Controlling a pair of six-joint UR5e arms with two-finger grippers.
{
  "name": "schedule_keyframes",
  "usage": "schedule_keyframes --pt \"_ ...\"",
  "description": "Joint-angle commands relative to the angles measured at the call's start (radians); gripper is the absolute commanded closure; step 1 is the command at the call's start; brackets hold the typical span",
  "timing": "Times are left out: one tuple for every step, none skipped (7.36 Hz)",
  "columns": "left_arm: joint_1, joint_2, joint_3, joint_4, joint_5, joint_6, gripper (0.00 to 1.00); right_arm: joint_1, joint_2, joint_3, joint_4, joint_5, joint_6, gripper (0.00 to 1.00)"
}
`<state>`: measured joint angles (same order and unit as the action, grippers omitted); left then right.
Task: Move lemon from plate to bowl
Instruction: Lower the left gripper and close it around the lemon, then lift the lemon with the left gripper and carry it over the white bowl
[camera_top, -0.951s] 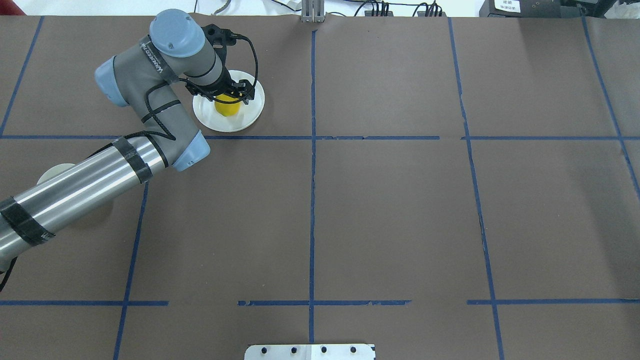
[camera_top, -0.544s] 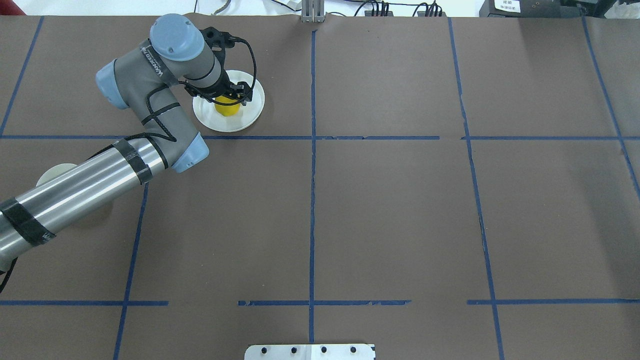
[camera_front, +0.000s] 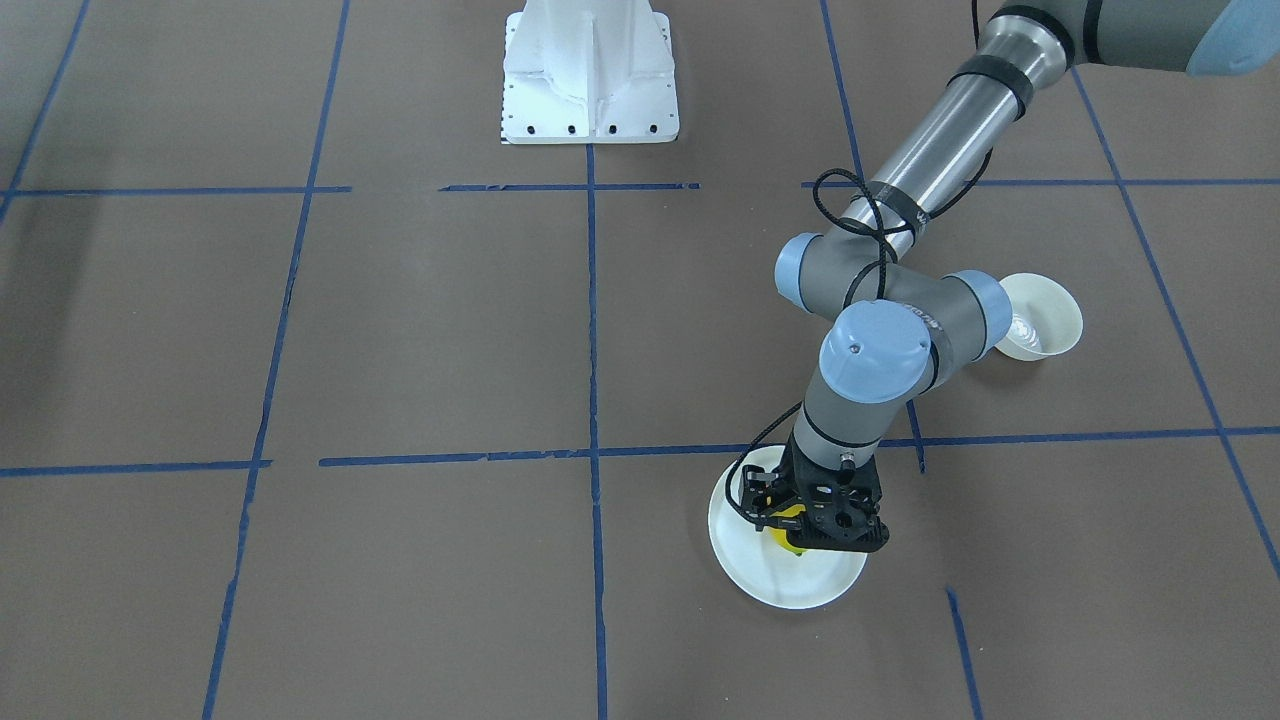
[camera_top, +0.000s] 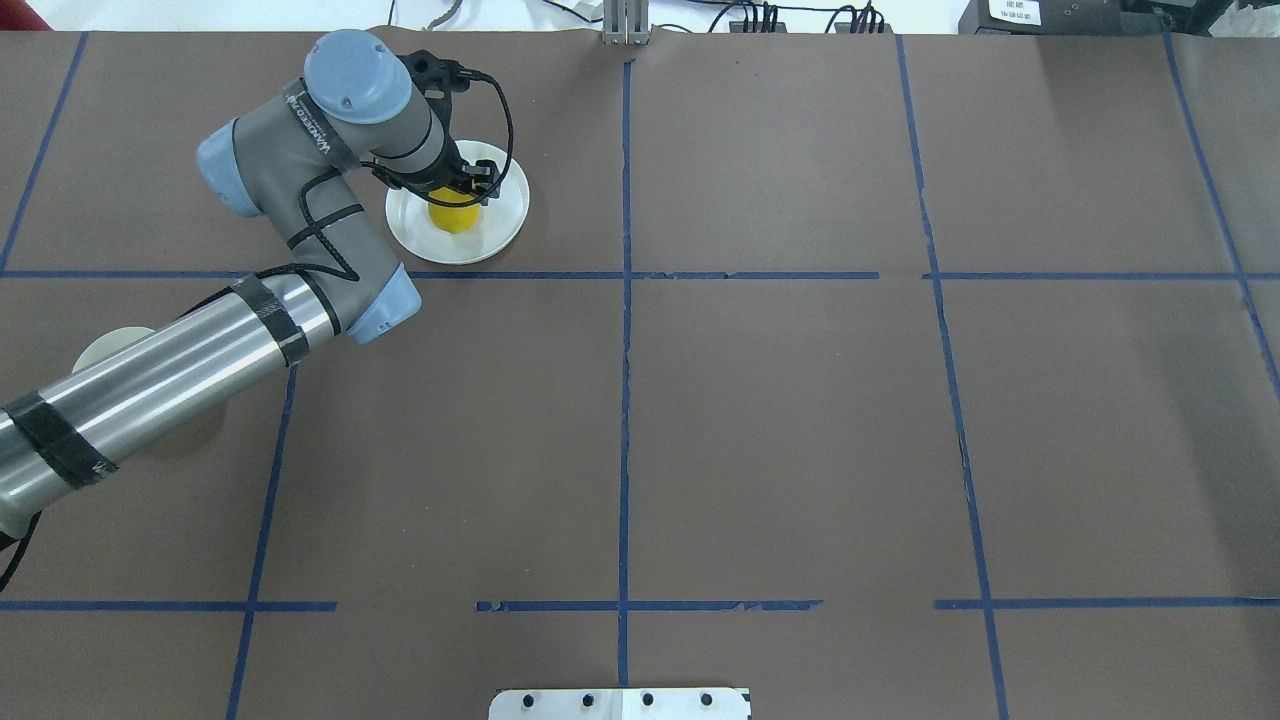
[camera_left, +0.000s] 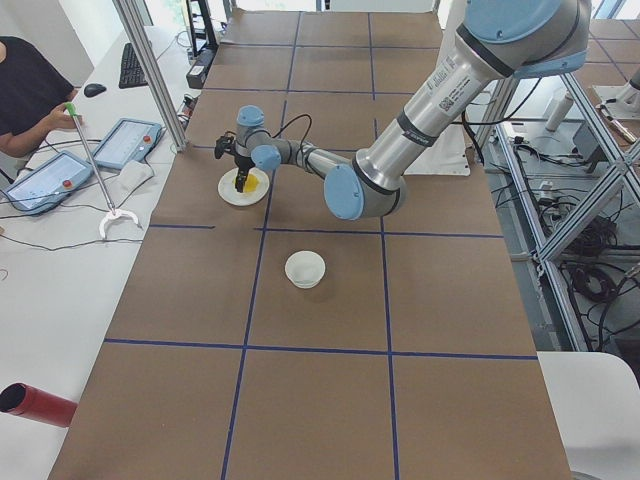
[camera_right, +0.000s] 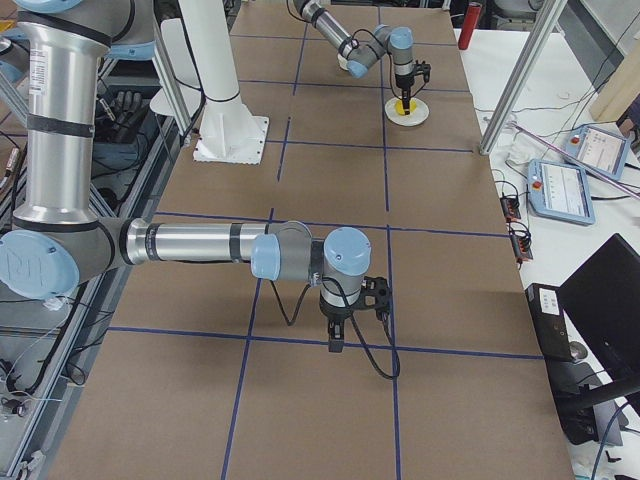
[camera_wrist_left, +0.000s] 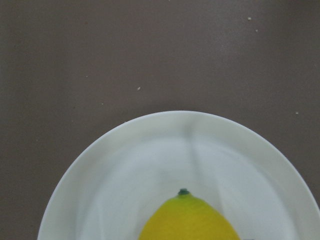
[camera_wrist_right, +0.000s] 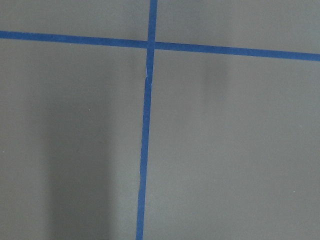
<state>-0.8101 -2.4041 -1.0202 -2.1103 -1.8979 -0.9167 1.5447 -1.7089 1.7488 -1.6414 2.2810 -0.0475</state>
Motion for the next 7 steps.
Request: schedule_keyframes --pt "-0.009 0.002 -0.044 0.021 -0.019 -0.001 1.00 0.000 0.000 0.000 0.000 0.000 0.000 0.00" --pt "-0.055 0.025 -0.131 0.092 -0.068 0.001 1.00 0.000 0.000 0.000 0.000 0.000 0.000 0.00" --pt "-0.088 0.110 -0.313 0.242 -0.152 0.010 1.00 0.000 0.000 0.000 0.000 0.000 0.000 0.00" --pt "-0.099 0.252 -0.506 0.284 -0.170 0.013 1.00 0.000 0.000 0.000 0.000 0.000 0.000 0.00" --pt "-0.101 0.381 -0.638 0.285 -0.170 0.030 1.00 0.000 0.000 0.000 0.000 0.000 0.000 0.00" --pt "-0.109 0.502 -0.728 0.286 -0.171 0.136 1.00 0.000 0.000 0.000 0.000 0.000 0.000 0.00" --pt "-0.113 0.639 -0.803 0.282 -0.173 0.182 1.00 0.000 0.000 0.000 0.000 0.000 0.000 0.00"
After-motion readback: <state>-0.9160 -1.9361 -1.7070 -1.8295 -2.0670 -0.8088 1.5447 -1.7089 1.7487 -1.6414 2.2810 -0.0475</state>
